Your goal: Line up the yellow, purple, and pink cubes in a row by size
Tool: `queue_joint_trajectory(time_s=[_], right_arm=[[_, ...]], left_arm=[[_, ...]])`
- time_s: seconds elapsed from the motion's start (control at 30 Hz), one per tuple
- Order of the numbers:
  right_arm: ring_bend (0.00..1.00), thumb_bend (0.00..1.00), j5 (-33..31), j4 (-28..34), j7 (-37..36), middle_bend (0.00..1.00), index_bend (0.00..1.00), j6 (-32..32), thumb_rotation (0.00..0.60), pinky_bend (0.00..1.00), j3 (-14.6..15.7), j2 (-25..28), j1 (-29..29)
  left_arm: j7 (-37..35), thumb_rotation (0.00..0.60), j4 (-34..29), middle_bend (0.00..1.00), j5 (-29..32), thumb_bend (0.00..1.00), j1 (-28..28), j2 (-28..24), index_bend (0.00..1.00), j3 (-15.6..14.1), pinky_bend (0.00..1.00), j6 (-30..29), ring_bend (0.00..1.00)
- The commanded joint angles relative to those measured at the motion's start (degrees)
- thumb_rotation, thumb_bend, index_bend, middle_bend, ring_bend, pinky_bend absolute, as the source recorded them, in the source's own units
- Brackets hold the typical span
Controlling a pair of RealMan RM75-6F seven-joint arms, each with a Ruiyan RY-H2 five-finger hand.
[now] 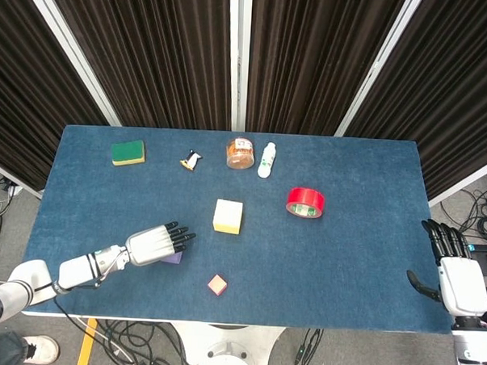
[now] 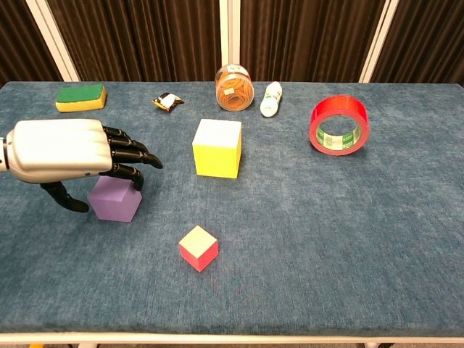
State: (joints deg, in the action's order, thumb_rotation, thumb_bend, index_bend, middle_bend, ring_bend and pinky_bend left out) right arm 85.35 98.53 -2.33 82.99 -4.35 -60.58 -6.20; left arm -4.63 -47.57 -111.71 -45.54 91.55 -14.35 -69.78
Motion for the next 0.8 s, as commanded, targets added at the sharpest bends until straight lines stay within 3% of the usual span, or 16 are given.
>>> queue_joint_trajectory(time_s=[0.03,0.2,0.4,0.63,0.8], right_arm=[[0.0,0.16,0.03,0.03,-0.03,0.05,0.0,0.06,0.6,0.0,-0.01,0.04,0.02],[0.0,0.16,0.14,-0.16,-0.4,0.05,0.0,0.15,0.6,0.0,-0.02,0.04,0.05],[0.0,0.16,0.43,-0.75,-1.1,0.05,0.0,0.31,0.6,0.0,0.01,0.08,0.1],[0.0,0.16,0.66,-1.38,-1.99,0.05,0.0,0.21,0.6,0.0,-0.02,0.06,-0.04],[0.0,0.16,0.46,-1.91,-2.63,0.05,0.0,0.31,0.6,0.0,0.01,0.07,0.15]], left_arm=[[-0.98,0.6,1.16,0.22,0.41,0.22,0.35,1.03,0.52,0.28,0.28,-0.53,0.18],[-0.35,0.6,-0.13,0.22,0.54,0.24,0.26,1.06,0.56,1.12,0.28,-2.23,0.18],[2.52,0.6,-7.57,0.22,1.49,0.25,-1.44,0.09,0.56,3.71,0.28,-1.9,0.18],[9.22,0.6,-18.66,0.22,5.28,0.25,-6.59,0.42,0.54,9.35,0.28,6.9,0.18],[14.33,0.6,-20.19,0.21,8.19,0.25,-9.28,2.85,0.54,13.21,0.28,11.76,0.16]])
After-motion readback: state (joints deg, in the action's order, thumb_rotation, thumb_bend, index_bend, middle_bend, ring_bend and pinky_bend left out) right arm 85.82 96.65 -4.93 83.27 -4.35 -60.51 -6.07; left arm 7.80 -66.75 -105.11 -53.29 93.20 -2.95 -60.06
